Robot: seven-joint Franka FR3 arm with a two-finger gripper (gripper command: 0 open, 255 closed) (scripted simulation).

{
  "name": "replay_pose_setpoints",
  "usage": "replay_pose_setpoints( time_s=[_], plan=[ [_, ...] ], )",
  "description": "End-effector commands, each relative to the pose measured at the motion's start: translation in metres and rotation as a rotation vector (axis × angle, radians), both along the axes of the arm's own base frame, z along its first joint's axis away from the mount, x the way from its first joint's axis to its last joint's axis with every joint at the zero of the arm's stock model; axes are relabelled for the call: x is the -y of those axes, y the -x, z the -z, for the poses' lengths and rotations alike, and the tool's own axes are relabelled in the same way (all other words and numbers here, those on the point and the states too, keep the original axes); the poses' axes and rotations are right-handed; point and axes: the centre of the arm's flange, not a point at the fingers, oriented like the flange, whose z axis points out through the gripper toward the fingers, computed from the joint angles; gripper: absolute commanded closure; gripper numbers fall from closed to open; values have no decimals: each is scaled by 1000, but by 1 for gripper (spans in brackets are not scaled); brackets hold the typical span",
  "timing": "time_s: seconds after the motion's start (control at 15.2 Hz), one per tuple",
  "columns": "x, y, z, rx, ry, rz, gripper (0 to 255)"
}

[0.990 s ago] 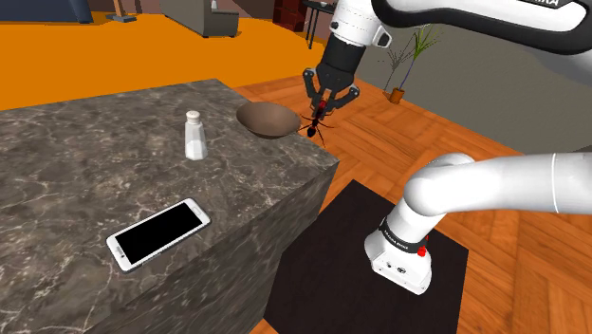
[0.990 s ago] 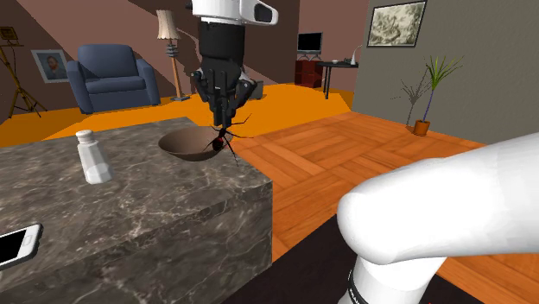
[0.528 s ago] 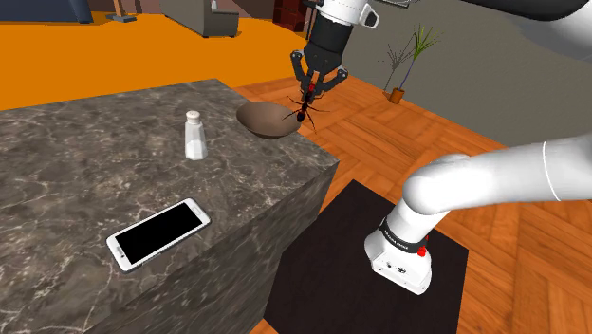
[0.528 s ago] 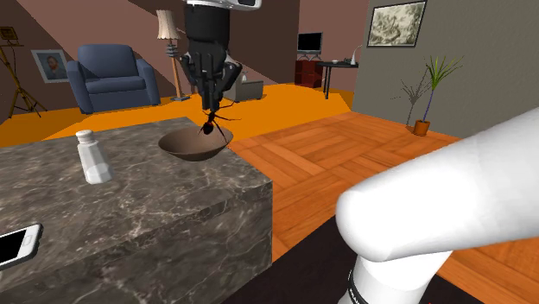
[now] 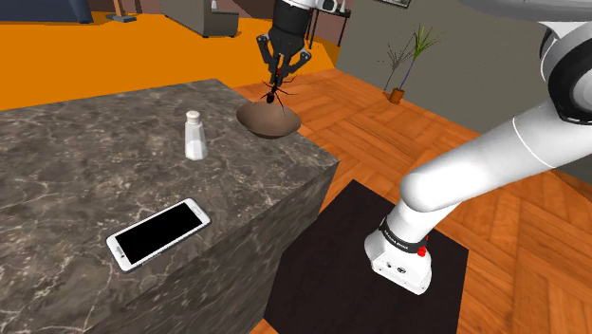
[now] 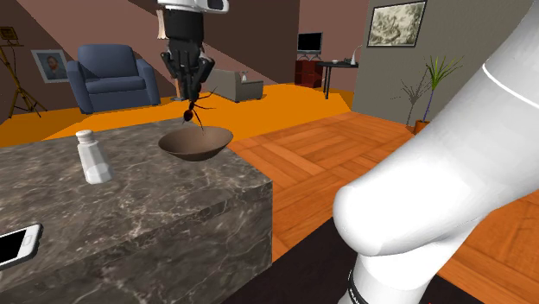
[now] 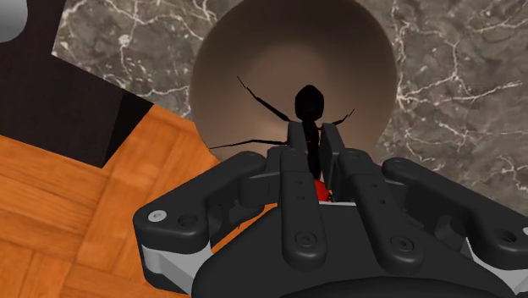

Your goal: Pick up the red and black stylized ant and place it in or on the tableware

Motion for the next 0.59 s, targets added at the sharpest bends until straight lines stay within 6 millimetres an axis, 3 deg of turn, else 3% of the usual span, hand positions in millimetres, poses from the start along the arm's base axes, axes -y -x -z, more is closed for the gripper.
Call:
replay_pose_setpoints(
  time_s=[0.0, 0.53],
  plan=[
    [0, -7, 7, 1, 0, 0, 255],
    [0, -7, 49, 1, 0, 0, 255]
  ],
)
